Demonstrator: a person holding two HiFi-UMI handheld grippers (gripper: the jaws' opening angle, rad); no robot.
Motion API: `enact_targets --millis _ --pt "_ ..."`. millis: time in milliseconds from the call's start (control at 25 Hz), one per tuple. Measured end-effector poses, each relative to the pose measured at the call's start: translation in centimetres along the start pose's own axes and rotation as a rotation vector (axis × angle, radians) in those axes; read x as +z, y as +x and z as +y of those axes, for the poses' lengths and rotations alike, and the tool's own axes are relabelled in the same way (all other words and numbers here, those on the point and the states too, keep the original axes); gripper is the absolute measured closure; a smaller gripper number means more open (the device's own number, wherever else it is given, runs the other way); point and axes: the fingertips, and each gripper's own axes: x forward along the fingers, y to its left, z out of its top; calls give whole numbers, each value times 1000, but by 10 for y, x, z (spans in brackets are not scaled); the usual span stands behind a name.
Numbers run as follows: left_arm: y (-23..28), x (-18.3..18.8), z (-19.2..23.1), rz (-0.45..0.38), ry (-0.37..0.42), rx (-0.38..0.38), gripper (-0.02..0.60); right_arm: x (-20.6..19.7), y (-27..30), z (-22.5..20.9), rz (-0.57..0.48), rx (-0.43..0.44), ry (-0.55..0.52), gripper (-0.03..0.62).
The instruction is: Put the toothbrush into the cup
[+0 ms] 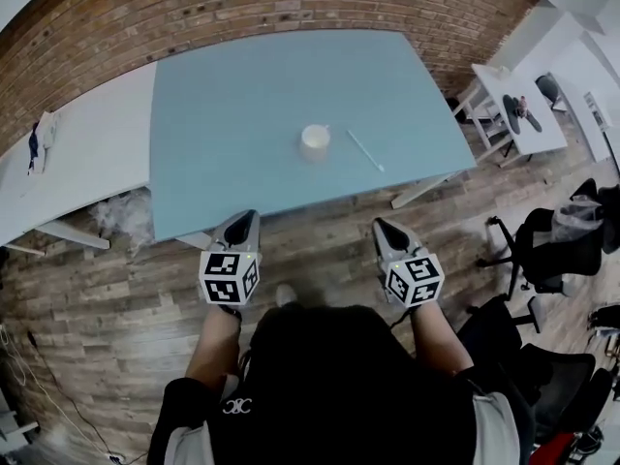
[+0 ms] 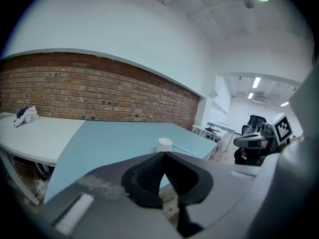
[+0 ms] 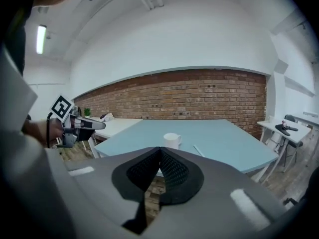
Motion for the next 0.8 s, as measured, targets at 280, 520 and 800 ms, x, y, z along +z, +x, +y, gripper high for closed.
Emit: enact_targets --millis 280,520,800 --pt "36 -1 13 37 -21 -36 574 4 33 -38 56 -77 -1 586" --pt "63 4 10 58 -17 -12 574 -4 68 -92 155 -49 -36 546" --pt "85 14 6 65 -47 64 574 -22 135 -152 359 44 -165 514"
